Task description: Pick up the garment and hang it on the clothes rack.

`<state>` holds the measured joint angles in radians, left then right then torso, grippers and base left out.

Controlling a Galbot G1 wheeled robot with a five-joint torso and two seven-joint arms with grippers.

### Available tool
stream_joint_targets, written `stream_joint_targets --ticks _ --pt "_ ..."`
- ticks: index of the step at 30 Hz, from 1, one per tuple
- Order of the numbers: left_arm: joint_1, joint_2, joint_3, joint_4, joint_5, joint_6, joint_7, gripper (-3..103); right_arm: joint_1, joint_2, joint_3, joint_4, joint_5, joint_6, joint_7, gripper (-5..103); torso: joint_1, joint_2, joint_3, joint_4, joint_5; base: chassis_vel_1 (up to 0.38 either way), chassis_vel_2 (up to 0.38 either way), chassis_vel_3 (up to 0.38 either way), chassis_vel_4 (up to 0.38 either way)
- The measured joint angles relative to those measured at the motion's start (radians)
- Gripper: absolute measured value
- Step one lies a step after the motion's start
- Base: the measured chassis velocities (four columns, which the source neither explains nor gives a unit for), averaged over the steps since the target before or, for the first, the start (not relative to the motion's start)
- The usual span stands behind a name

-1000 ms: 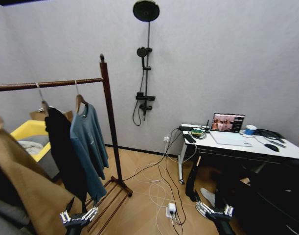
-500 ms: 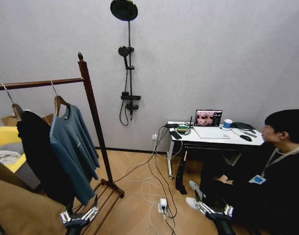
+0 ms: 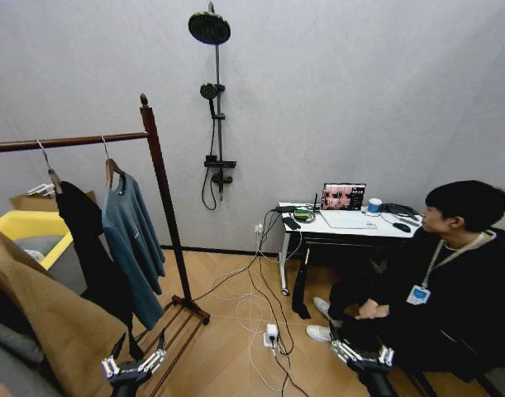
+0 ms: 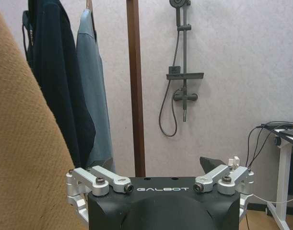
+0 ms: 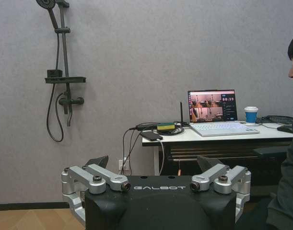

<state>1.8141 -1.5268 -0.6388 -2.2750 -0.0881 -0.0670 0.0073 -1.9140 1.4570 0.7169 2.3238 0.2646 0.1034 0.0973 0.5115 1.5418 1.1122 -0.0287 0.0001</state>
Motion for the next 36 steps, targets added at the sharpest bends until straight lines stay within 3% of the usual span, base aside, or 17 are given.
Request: stream_joint_targets --ticks 36 --pt "0.0 0.0 0.0 0.0 0.0 0.0 0.0 100 0.0 0.0 0.0 0.0 0.0 0.0 0.0 100 -0.001 0.001 0.0 0.0 -0.0002 -0.05 -0.043 -0.034 -0.041"
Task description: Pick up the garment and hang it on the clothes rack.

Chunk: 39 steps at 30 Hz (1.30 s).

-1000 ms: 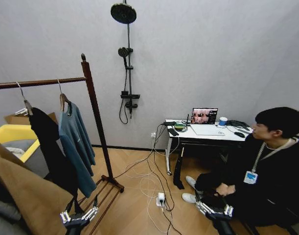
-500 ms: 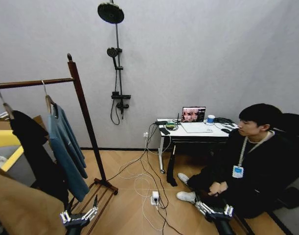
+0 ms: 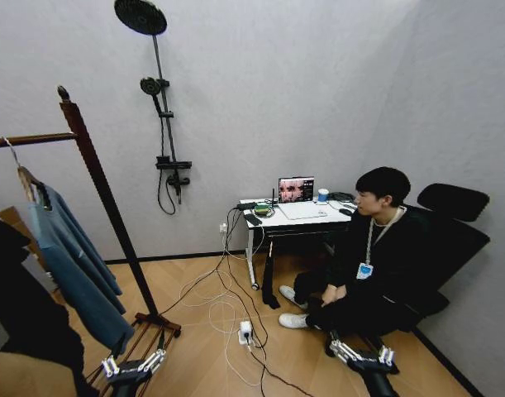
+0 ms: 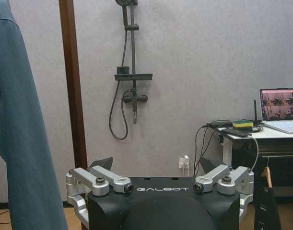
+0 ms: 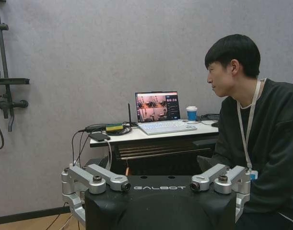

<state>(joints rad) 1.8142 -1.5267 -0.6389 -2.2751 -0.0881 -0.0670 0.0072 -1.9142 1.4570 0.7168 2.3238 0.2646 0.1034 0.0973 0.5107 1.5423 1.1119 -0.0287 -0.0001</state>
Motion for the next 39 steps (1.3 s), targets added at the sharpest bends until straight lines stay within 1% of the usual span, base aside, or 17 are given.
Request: stream_joint_targets --ticks 8,12,14,16,18,27,36,37,38,39 --pt "0.0 0.0 0.0 0.0 0.0 0.0 0.0 100 0.0 0.0 0.0 0.0 0.0 0.0 0.0 100 0.0 0.0 0.0 -0.0001 0.0 -0.106 -0.148 0.108 0.127" --pt "0.0 0.0 0.001 0.0 0.0 0.0 0.0 100 0.0 0.0 0.0 0.0 0.0 0.0 0.0 100 0.0 0.0 0.0 0.0001 0.0006 -0.113 -0.121 0.101 0.127" --pt "0.0 0.0 0.001 0.0 0.0 0.0 0.0 100 0.0 0.0 0.0 0.0 0.0 0.0 0.0 100 0.0 0.0 0.0 -0.0002 0.0002 -0.029 -0.075 0.027 0.035" --pt "0.0 0.0 0.001 0.0 0.0 0.0 0.0 100 0.0 0.0 0.0 0.0 0.0 0.0 0.0 100 0.0 0.0 0.0 -0.0001 0.0003 -0.012 -0.034 -0.006 -0.002" --pt "0.0 0.0 0.0 0.0 0.0 0.0 0.0 100 0.0 0.0 0.0 0.0 0.0 0.0 0.0 100 0.0 0.0 0.0 -0.0001 -0.0004 0.061 0.048 -0.035 -0.031" --pt "0.0 0.0 0.0 0.0 0.0 0.0 0.0 100 0.0 0.0 0.0 0.0 0.0 0.0 0.0 100 0.0 0.0 0.0 -0.0001 0.0002 0.107 -0.049 -0.104 0.053" --pt "0.0 0.0 0.0 0.0 0.0 0.0 0.0 100 0.0 0.0 0.0 0.0 0.0 0.0 0.0 100 0.0 0.0 0.0 -0.0001 0.0001 0.194 -0.216 -0.216 0.214" --pt "0.0 0.0 0.0 0.0 0.0 0.0 0.0 100 0.0 0.0 0.0 0.0 0.0 0.0 0.0 100 0.0 0.0 0.0 0.0 0.0006 0.275 -0.243 -0.269 0.281" --pt "0.0 0.0 0.0 0.0 0.0 0.0 0.0 100 0.0 0.0 0.0 0.0 0.0 0.0 0.0 100 0.0 0.0 0.0 0.0 -0.0003 0.269 -0.285 -0.269 0.306" --pt "0.0 0.0 0.0 0.0 0.0 0.0 0.0 100 0.0 0.0 0.0 0.0 0.0 0.0 0.0 100 0.0 0.0 0.0 0.0 -0.0003 0.269 -0.285 -0.269 0.306"
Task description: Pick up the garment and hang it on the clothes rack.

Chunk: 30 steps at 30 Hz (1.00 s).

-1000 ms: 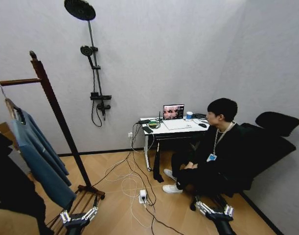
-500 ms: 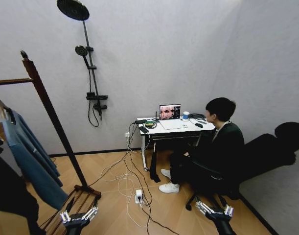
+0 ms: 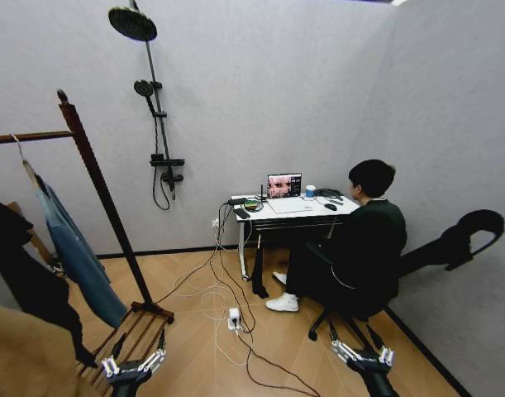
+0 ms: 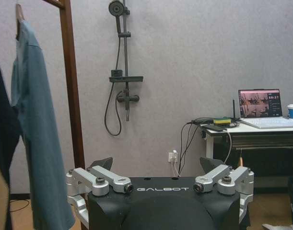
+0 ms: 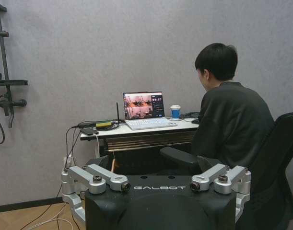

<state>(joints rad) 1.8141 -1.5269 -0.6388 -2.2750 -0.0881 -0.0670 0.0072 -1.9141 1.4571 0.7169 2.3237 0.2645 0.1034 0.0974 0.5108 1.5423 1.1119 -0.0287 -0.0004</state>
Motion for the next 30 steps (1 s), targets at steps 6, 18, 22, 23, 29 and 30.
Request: stream_joint_targets --ticks 6,18,22,23,29,30 --pt "0.0 0.0 0.0 0.0 0.0 0.0 0.0 100 0.0 0.0 0.0 0.0 0.0 0.0 0.0 100 0.0 0.0 0.0 -0.0001 -0.0006 0.321 -0.311 -0.31 0.32" --pt "0.0 0.0 0.0 0.0 0.0 0.0 0.0 100 0.0 0.0 0.0 0.0 0.0 0.0 0.0 100 0.001 0.0 0.0 0.0 0.0009 0.302 -0.312 -0.302 0.317" --pt "0.0 0.0 0.0 0.0 0.0 0.0 0.0 100 0.0 0.0 0.0 0.0 0.0 0.0 0.0 100 0.0 0.0 0.0 0.0 0.0005 0.345 -0.351 -0.354 0.355" --pt "0.0 0.0 0.0 0.0 0.0 0.0 0.0 100 0.0 0.0 0.0 0.0 0.0 0.0 0.0 100 0.0 0.0 0.0 0.0 0.0006 0.38 -0.393 -0.373 0.393" --pt "0.0 0.0 0.0 0.0 0.0 0.0 0.0 100 0.0 0.0 0.0 0.0 0.0 0.0 0.0 100 0.0 0.0 0.0 0.0001 0.0004 0.37 -0.375 -0.37 0.358" --pt "0.0 0.0 0.0 0.0 0.0 0.0 0.0 100 0.0 0.0 0.0 0.0 0.0 0.0 0.0 100 0.0 0.0 0.0 -0.0003 -0.0006 0.367 -0.347 -0.345 0.359"
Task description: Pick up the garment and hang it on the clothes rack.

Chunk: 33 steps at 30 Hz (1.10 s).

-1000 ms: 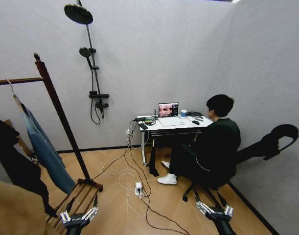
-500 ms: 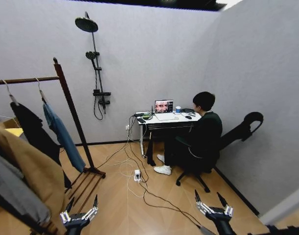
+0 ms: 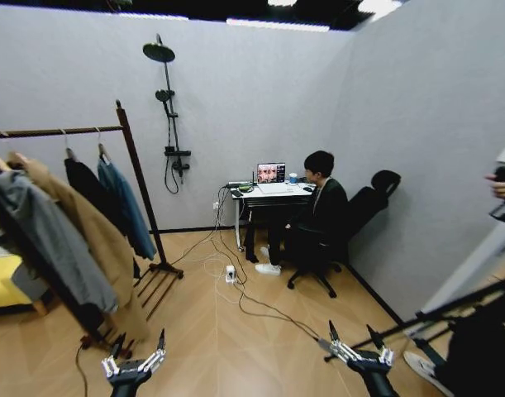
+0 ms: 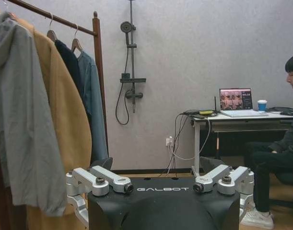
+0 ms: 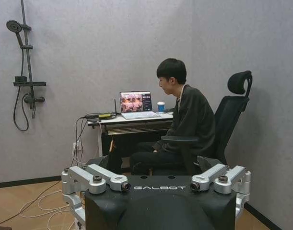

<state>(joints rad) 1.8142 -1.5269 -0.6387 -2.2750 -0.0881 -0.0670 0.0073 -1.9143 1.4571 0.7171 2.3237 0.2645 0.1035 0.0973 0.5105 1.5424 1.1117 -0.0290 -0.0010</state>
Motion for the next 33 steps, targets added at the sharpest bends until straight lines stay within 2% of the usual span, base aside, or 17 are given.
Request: stream_joint_targets --ticks 1,4,5,8,10,13,18,33 --pt "0.0 0.0 -0.001 0.0 0.0 0.0 -0.001 100 0.0 0.0 0.0 0.0 0.0 0.0 0.0 100 0.0 0.0 0.0 0.0003 0.0014 0.364 -0.334 -0.369 0.325" --pt "0.0 0.0 0.0 0.0 0.0 0.0 0.0 100 0.0 0.0 0.0 0.0 0.0 0.0 0.0 100 0.0 0.0 0.0 0.0003 0.0012 0.333 -0.341 -0.352 0.332" --pt "0.0 0.0 0.0 0.0 0.0 0.0 0.0 100 0.0 0.0 0.0 0.0 0.0 0.0 0.0 100 0.0 0.0 0.0 0.0003 0.0 0.268 -0.193 -0.244 0.28" --pt "0.0 0.0 -0.001 0.0 0.0 0.0 -0.001 100 0.0 0.0 0.0 0.0 0.0 0.0 0.0 100 -0.001 0.001 0.0 0.0007 0.0013 0.255 -0.157 -0.238 0.23" --pt "0.0 0.0 0.0 0.0 0.0 0.0 -0.001 100 0.0 0.0 0.0 0.0 0.0 0.0 0.0 100 -0.001 0.0 0.0 0.0005 0.0003 0.122 -0.086 -0.162 0.145" --pt "0.0 0.0 0.0 0.0 0.0 0.0 0.0 100 0.0 0.0 0.0 0.0 0.0 0.0 0.0 100 -0.001 0.0 0.0 -0.0003 0.0015 -0.004 -0.024 -0.106 0.046" --pt "0.0 0.0 0.0 0.0 0.0 0.0 0.0 100 0.001 0.0 0.0 0.0 0.0 0.0 0.0 100 0.001 -0.001 0.001 0.0006 0.001 -0.057 -0.003 0.077 -0.029" --pt "0.0 0.0 0.0 0.0 0.0 0.0 0.0 100 0.0 0.0 0.0 0.0 0.0 0.0 0.0 100 -0.002 -0.007 -0.003 0.0002 0.001 -0.007 0.018 0.017 -0.011"
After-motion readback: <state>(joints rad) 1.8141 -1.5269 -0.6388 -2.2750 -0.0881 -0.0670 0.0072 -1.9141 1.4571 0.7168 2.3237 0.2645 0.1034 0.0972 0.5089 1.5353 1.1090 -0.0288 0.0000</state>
